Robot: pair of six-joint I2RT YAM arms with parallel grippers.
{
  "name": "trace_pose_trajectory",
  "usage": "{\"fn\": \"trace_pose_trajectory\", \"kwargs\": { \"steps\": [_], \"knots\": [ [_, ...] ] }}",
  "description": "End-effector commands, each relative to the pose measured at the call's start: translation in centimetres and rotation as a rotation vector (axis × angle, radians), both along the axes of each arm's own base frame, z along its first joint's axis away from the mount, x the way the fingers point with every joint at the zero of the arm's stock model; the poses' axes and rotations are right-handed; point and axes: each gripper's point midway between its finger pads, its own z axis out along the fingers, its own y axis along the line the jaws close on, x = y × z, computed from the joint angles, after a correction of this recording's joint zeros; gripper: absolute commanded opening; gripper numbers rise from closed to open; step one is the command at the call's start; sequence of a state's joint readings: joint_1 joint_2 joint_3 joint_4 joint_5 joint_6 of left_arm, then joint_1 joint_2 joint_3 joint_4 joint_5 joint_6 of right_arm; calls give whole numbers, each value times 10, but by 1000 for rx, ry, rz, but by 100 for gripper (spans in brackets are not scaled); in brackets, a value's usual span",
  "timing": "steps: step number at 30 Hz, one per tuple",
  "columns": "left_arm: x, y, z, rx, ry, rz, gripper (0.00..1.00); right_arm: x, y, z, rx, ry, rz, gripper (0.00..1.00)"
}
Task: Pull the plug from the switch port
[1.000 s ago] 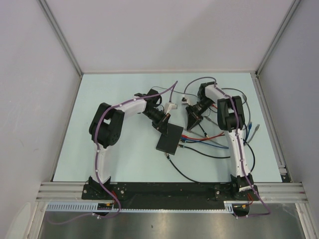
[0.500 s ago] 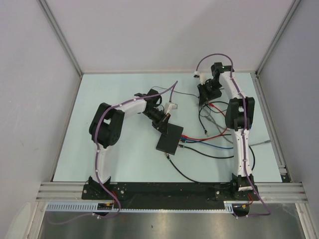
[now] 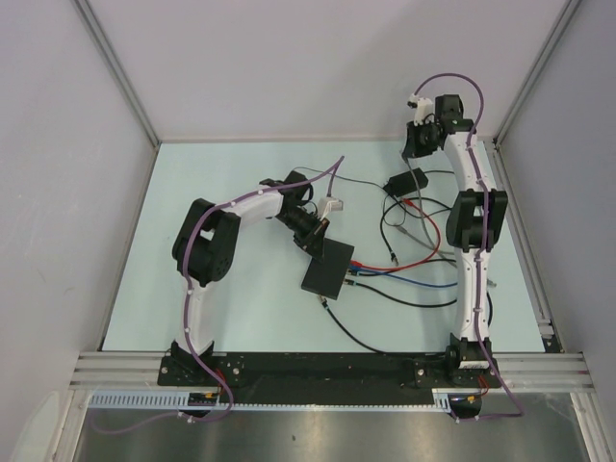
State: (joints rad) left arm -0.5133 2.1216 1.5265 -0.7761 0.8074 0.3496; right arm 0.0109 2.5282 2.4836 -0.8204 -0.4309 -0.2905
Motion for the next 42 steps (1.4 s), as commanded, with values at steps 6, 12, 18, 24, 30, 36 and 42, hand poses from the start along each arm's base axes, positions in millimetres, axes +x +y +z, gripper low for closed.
{"fn": "trace_pose_trajectory", "kwargs": {
  "steps": [6,12,18,24,30,36,42],
  "knots": [
    [26,-3,72,-39,-232,-34,18,-9,32,95,141,-131,-53,73],
    [35,-7,117,-79,-288,94,44,-69,56,113,187,-79,61,75],
    [-3,21,84,-72,-350,-107,22,-171,95,63,224,160,228,74],
    [-65,47,44,-67,-369,-429,8,-259,112,17,204,361,278,74],
    [-115,43,20,-84,-251,-534,0,-286,101,7,100,372,314,74],
    [-91,32,-19,44,-333,-438,8,-275,89,-3,207,434,234,73],
    [-42,22,-23,119,-411,-325,9,-271,95,-19,286,490,260,71]
  ]
}}
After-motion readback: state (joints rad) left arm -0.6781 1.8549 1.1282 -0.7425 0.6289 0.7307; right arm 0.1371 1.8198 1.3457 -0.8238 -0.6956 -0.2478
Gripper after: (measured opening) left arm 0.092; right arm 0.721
